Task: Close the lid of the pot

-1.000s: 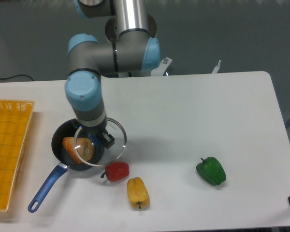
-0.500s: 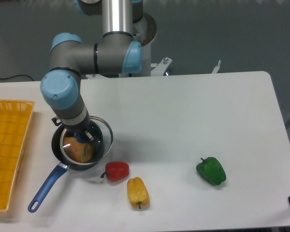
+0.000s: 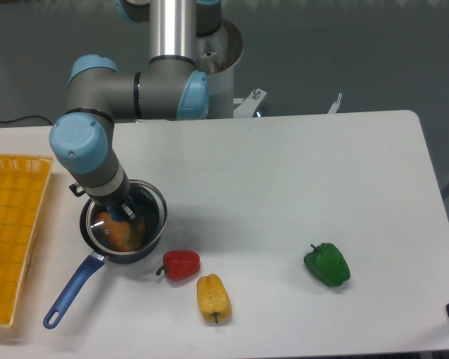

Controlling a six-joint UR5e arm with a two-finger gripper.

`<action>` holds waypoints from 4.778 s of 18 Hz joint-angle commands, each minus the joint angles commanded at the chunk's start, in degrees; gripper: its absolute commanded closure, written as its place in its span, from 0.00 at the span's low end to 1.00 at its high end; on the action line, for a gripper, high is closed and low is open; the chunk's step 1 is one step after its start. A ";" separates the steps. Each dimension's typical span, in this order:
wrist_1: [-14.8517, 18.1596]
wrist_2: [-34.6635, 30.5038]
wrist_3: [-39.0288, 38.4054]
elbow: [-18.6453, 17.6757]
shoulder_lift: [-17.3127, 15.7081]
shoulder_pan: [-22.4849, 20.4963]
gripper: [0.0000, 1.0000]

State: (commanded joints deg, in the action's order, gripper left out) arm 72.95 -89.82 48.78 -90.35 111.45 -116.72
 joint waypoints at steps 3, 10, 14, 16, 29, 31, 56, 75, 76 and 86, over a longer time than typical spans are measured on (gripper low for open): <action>-0.09 0.09 -0.09 0.00 0.26 0.09 0.48; -1.23 0.09 -1.05 0.00 0.88 0.79 0.47; -1.23 0.09 -1.05 -0.18 0.88 0.88 0.48; -1.14 0.09 -1.05 -0.26 0.88 0.88 0.48; -1.23 0.26 -0.70 -0.70 0.79 0.88 0.47; -1.23 0.26 -0.62 -0.70 0.79 0.88 0.47; -1.58 0.62 -0.44 0.26 -0.08 -0.26 0.00; 1.41 -4.11 38.30 1.59 -5.98 -26.88 0.00; 1.41 -4.48 40.23 1.32 -5.98 -28.29 0.00; 1.41 -2.55 51.94 0.18 -6.76 -37.53 0.00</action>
State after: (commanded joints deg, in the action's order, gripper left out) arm 74.36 -92.37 100.72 -90.17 104.68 -154.25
